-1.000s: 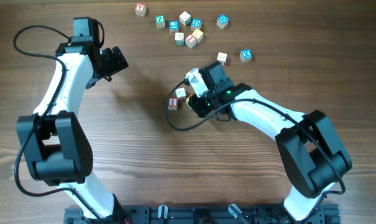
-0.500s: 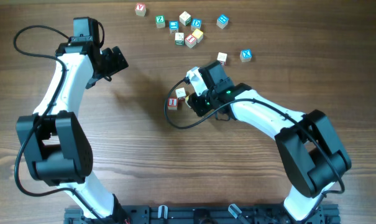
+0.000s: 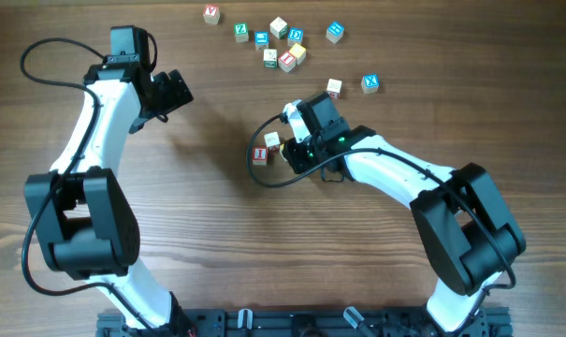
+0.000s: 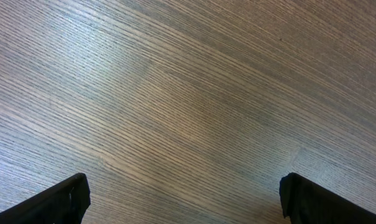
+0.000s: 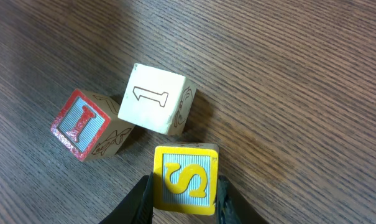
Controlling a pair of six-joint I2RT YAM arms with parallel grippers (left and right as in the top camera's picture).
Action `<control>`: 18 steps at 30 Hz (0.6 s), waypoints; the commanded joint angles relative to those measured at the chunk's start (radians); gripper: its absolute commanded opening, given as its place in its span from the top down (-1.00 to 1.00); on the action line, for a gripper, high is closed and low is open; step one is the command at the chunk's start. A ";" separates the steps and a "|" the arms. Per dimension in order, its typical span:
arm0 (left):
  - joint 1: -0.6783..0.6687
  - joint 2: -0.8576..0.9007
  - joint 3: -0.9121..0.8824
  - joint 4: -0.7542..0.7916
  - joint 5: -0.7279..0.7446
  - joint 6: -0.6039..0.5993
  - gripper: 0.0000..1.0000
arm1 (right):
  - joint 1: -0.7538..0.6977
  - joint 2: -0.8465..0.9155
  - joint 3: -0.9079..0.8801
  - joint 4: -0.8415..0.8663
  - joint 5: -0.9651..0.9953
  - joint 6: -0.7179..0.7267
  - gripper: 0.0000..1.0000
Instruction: Form a circle
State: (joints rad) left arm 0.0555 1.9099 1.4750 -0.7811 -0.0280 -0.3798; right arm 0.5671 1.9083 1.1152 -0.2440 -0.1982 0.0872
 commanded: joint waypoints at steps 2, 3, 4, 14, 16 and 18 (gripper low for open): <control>0.003 -0.017 0.011 0.000 0.001 0.005 -1.00 | 0.000 0.036 -0.006 -0.010 0.039 0.022 0.27; 0.003 -0.017 0.011 0.000 0.001 0.005 -1.00 | 0.000 0.036 -0.006 -0.010 0.040 0.021 0.26; 0.003 -0.017 0.011 0.000 0.001 0.005 -1.00 | 0.000 0.036 -0.006 -0.008 0.040 0.021 0.26; 0.003 -0.017 0.011 0.000 0.001 0.005 -1.00 | 0.000 0.036 -0.003 -0.005 0.016 0.019 0.32; 0.003 -0.017 0.011 0.000 0.001 0.005 -1.00 | 0.000 0.035 -0.003 -0.007 0.016 0.017 0.31; 0.003 -0.017 0.011 0.000 0.001 0.005 -1.00 | 0.000 0.035 -0.003 -0.014 0.009 0.017 0.31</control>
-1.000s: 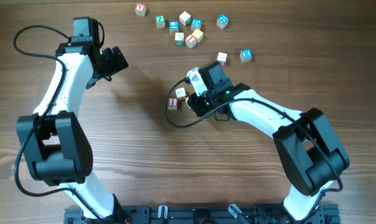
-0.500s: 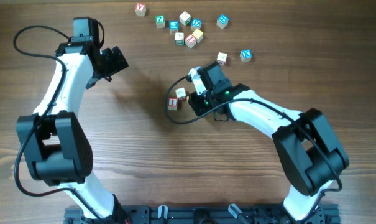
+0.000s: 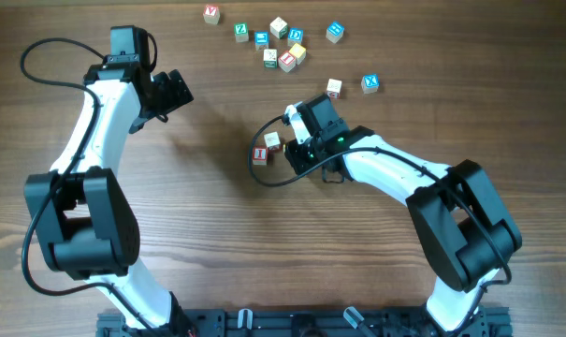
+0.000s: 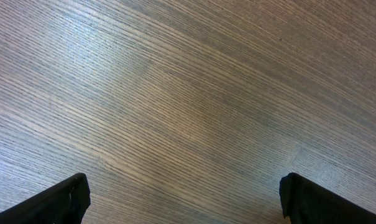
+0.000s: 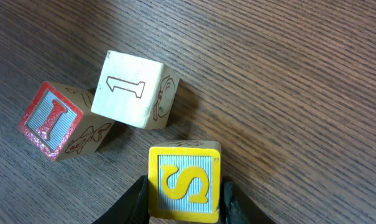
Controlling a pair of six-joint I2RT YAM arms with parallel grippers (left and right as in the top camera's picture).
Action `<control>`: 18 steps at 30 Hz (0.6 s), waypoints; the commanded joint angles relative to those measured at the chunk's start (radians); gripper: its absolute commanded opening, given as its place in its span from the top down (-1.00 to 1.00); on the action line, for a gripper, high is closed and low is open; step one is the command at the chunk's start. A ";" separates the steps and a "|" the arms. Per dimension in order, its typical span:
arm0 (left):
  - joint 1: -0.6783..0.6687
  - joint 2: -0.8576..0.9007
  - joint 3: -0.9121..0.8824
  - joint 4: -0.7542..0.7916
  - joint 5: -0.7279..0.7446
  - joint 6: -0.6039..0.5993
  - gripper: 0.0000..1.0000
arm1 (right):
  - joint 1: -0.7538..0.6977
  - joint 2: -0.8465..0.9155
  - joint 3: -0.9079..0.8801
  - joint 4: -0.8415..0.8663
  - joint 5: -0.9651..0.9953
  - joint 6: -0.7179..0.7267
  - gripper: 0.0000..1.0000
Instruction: Form a circle
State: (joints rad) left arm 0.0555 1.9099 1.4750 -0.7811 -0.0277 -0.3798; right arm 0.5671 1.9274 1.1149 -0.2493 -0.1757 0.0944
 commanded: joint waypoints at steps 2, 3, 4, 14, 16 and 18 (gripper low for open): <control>0.003 -0.017 0.011 0.000 0.001 0.005 -1.00 | 0.000 0.016 -0.002 -0.010 -0.033 0.007 0.32; 0.003 -0.017 0.011 0.000 0.001 0.005 -1.00 | 0.002 0.016 -0.002 -0.009 -0.037 -0.001 0.31; 0.003 -0.017 0.011 0.000 0.001 0.005 -1.00 | 0.003 0.016 -0.002 -0.009 -0.037 -0.009 0.31; 0.003 -0.017 0.011 0.000 0.001 0.005 -1.00 | 0.025 0.016 -0.002 0.003 -0.024 -0.039 0.24; 0.003 -0.017 0.011 0.000 0.001 0.005 -1.00 | 0.025 0.016 -0.002 0.003 0.012 -0.032 0.26; 0.003 -0.017 0.011 0.000 0.001 0.005 -1.00 | 0.025 0.016 -0.002 0.004 0.026 -0.012 0.25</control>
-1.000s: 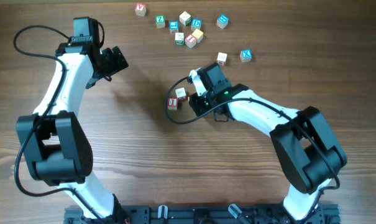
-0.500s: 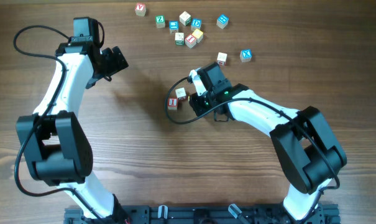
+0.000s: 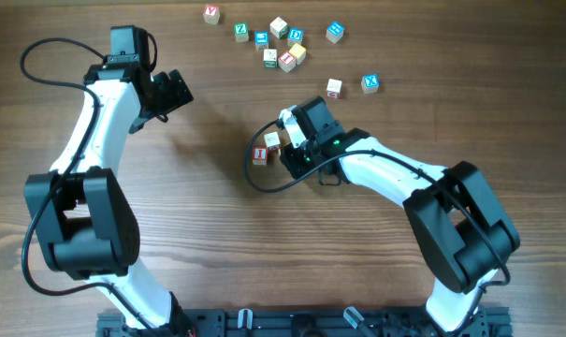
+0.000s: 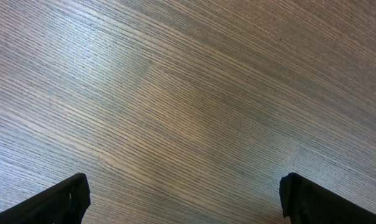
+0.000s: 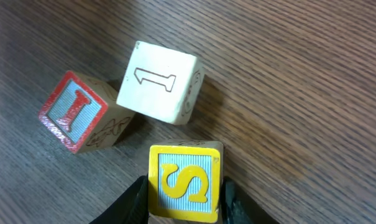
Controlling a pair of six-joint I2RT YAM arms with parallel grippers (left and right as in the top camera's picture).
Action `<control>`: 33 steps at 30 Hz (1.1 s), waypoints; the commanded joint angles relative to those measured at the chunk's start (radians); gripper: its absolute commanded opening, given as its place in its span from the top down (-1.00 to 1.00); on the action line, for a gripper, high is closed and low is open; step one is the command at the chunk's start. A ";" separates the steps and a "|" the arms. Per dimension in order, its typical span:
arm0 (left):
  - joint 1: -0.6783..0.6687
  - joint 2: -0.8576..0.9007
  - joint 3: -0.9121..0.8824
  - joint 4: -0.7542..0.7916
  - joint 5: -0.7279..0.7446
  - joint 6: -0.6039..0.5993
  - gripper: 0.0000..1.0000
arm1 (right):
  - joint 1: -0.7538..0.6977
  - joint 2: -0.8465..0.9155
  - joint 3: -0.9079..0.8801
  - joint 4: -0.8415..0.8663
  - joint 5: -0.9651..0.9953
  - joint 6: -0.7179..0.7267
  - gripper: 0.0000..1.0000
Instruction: Form a circle
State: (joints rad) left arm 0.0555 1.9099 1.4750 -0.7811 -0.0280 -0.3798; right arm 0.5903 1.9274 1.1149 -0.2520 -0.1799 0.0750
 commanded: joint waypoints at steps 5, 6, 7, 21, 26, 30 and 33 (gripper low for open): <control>0.003 -0.017 0.011 0.000 0.002 0.005 -1.00 | 0.002 0.016 -0.002 0.013 0.022 0.006 0.24; 0.003 -0.017 0.011 0.000 0.001 0.005 -1.00 | 0.002 0.016 -0.002 0.015 0.022 0.007 0.24; 0.003 -0.017 0.011 0.000 0.001 0.005 -1.00 | 0.002 0.016 -0.002 0.018 0.022 0.007 0.24; 0.003 -0.017 0.011 0.000 0.001 0.005 -1.00 | 0.001 -0.040 0.048 0.027 0.036 0.006 -0.05; 0.003 -0.017 0.011 0.000 0.001 0.005 -1.00 | 0.001 -0.128 0.086 0.028 0.139 0.007 0.06; 0.003 -0.017 0.011 0.000 0.001 0.005 -1.00 | -0.003 -0.197 0.232 0.011 0.139 0.008 0.83; 0.003 -0.017 0.011 0.000 0.001 0.005 -1.00 | -0.012 -0.198 0.332 0.008 0.142 0.044 0.91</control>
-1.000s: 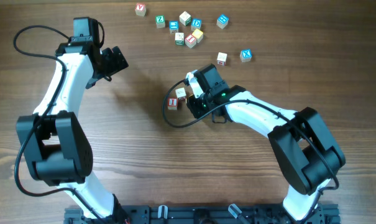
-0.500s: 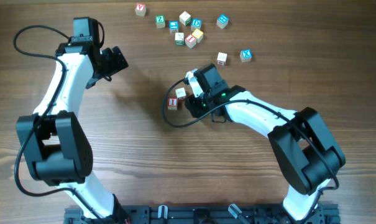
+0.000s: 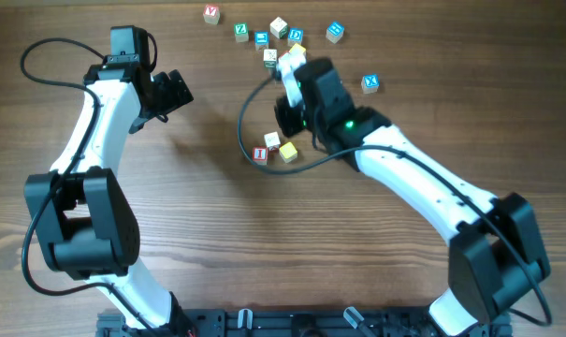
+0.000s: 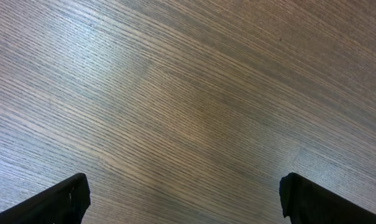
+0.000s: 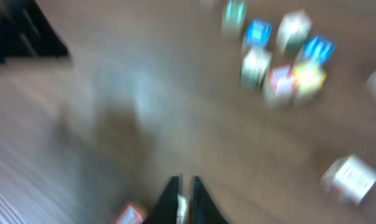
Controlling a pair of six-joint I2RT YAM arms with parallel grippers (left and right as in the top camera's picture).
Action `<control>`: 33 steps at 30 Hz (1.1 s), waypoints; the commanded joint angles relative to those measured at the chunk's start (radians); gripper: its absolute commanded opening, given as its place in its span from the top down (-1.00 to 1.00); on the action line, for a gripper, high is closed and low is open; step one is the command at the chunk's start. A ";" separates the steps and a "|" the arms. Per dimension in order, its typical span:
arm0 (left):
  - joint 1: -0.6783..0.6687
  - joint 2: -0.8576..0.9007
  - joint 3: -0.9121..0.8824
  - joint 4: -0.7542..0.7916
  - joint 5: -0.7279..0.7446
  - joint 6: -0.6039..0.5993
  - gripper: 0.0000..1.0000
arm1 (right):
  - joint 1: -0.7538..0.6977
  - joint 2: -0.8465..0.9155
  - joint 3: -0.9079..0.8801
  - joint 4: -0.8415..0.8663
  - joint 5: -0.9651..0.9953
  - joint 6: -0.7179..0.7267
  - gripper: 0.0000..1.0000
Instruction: Form a circle
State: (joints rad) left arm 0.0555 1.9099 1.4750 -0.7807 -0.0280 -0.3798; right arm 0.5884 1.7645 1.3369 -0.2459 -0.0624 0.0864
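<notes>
Three blocks lie in a short arc at mid-table: a red I block point(image 3: 260, 154), a white 1 block point(image 3: 272, 140) and a yellow S block point(image 3: 289, 152). My right gripper point(image 3: 283, 117) hangs above them, raised and holding nothing. In the blurred right wrist view its jaws point(image 5: 186, 182) stand nearly together, with the red I block point(image 5: 128, 214) low at the left and a sliver of white showing through the gap. My left gripper point(image 3: 175, 91) is far to the left, open over bare wood point(image 4: 181, 193).
Several loose letter blocks point(image 3: 279, 26) lie scattered at the table's far edge, seen blurred as a cluster point(image 5: 281, 62) in the right wrist view. A blue X block point(image 3: 370, 83) sits to the right. The right arm covers part of that group.
My right gripper has let go of the yellow S block, which now rests on the table right of the white 1 block. The gripper has risen and moved toward the far cluster, jaws together. Left arm unchanged.
At each earlier moment my right gripper held the yellow S block low beside the white 1 and red I blocks, shifting slightly around them. Now the S block lies next to them and the gripper is up and away. The left gripper stayed open throughout.
</notes>
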 commanded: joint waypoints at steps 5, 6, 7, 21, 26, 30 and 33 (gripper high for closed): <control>0.003 -0.017 0.011 0.000 0.001 0.005 -1.00 | -0.014 -0.025 0.145 0.002 0.150 0.117 0.91; 0.003 -0.017 0.011 0.000 0.001 0.005 -1.00 | -0.014 -0.019 0.145 -0.008 0.166 0.127 0.91; 0.003 -0.017 0.011 0.000 0.001 0.005 -1.00 | -0.014 -0.005 0.145 -0.016 0.167 0.127 0.91; 0.003 -0.017 0.011 0.000 0.001 0.005 -1.00 | -0.113 0.124 0.145 -0.093 0.167 0.280 0.91; 0.003 -0.017 0.011 0.000 0.001 0.005 -1.00 | -0.192 0.188 0.144 -0.126 0.166 0.334 0.03; 0.003 -0.017 0.011 0.000 0.001 0.005 -1.00 | -0.206 0.249 0.143 -0.159 0.155 0.333 -1.00; 0.003 -0.017 0.011 0.000 0.001 0.005 -1.00 | -0.205 0.272 0.143 -0.174 0.154 0.333 -0.99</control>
State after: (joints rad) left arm 0.0555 1.9099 1.4750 -0.7807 -0.0280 -0.3798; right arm 0.3771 2.0129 1.4708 -0.4183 0.0902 0.4034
